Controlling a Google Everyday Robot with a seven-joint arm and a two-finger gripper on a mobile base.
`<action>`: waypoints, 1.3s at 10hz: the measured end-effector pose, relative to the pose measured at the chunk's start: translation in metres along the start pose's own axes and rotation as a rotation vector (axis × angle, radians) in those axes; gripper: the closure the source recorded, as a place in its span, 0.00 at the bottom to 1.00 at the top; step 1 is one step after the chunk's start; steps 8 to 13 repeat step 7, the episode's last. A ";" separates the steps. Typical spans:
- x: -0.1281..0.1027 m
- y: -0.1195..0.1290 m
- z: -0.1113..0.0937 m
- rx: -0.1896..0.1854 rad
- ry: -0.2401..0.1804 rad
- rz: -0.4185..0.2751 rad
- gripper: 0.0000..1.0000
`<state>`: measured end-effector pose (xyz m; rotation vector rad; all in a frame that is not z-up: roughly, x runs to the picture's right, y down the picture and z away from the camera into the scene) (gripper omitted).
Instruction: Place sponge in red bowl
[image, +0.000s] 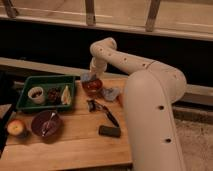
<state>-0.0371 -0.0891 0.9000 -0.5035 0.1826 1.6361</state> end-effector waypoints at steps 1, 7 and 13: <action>0.000 -0.001 0.000 -0.001 0.006 0.005 0.38; 0.001 -0.001 0.001 0.000 0.006 0.004 0.38; 0.001 -0.001 0.001 0.000 0.006 0.004 0.38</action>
